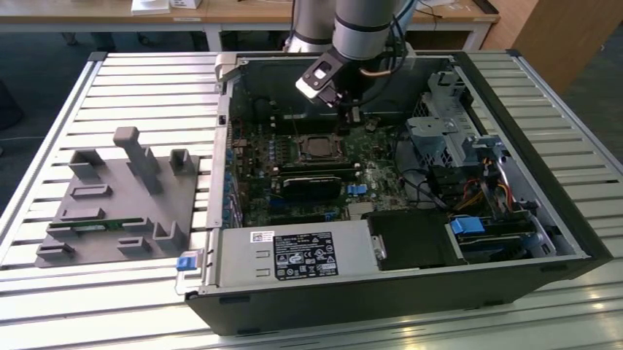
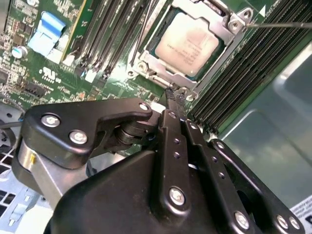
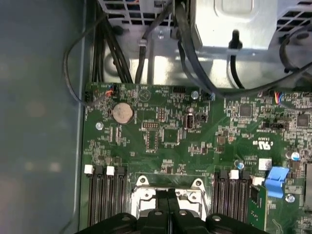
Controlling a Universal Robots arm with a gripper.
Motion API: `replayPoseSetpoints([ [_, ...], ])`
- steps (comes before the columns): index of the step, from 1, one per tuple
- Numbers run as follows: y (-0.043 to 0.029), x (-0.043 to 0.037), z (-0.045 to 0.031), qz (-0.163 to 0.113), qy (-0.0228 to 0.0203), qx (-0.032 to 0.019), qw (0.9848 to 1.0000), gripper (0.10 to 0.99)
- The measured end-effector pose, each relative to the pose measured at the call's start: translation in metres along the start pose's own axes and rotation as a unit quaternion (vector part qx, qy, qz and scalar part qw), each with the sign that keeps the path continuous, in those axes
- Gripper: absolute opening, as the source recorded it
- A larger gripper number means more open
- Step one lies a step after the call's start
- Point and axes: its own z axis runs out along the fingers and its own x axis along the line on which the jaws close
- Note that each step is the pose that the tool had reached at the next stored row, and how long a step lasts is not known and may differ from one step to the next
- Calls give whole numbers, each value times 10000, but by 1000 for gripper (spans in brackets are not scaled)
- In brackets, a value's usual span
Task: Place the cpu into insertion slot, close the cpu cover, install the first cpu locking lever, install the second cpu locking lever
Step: 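Close the cpu cover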
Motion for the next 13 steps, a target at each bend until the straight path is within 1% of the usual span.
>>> replayPoseSetpoints([
  [6, -90, 1, 21, 0, -1, 0, 10000, 106],
  [13, -170, 3, 22, 0, 0, 0, 10000, 106],
])
